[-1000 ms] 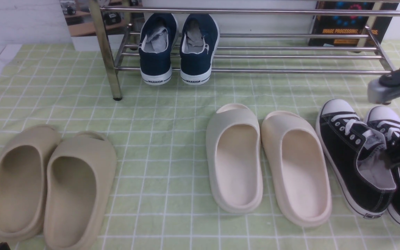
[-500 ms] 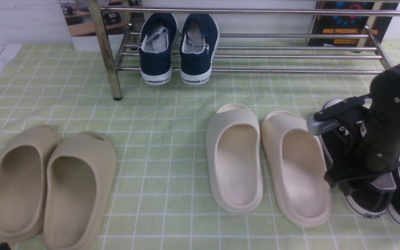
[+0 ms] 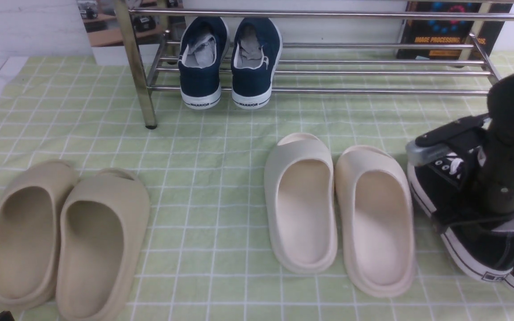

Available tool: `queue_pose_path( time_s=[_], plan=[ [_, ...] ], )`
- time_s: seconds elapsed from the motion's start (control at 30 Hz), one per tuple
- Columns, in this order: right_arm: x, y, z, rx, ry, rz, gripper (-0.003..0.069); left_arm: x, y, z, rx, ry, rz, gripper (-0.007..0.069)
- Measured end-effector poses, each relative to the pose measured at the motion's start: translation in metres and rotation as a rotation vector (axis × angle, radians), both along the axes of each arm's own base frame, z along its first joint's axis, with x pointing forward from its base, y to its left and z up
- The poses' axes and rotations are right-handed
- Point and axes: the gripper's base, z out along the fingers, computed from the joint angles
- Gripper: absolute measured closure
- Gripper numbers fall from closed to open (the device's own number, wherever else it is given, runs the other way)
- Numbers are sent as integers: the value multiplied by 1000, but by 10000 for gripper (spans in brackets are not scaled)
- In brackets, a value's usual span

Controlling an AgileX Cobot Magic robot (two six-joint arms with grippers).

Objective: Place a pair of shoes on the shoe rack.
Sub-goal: Use the right arm to put a shoe into the shoe rack

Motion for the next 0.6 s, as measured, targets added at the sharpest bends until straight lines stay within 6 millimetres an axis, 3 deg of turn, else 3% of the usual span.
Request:
queue_pose_path(
  time_s=[0.1, 0.3, 0.47, 0.6],
  plan=[
    [0, 0, 38, 18, -57, 25, 645, 0, 0, 0, 0, 0, 0, 525],
    [20, 7, 77, 44, -174, 59, 645, 0, 0, 0, 0, 0, 0, 522],
    [48, 15, 83, 28, -217, 85, 645, 0, 0, 0, 0, 0, 0, 522],
    [89, 29, 69, 9, -216, 111, 645, 0, 0, 0, 0, 0, 0, 522]
  ],
)
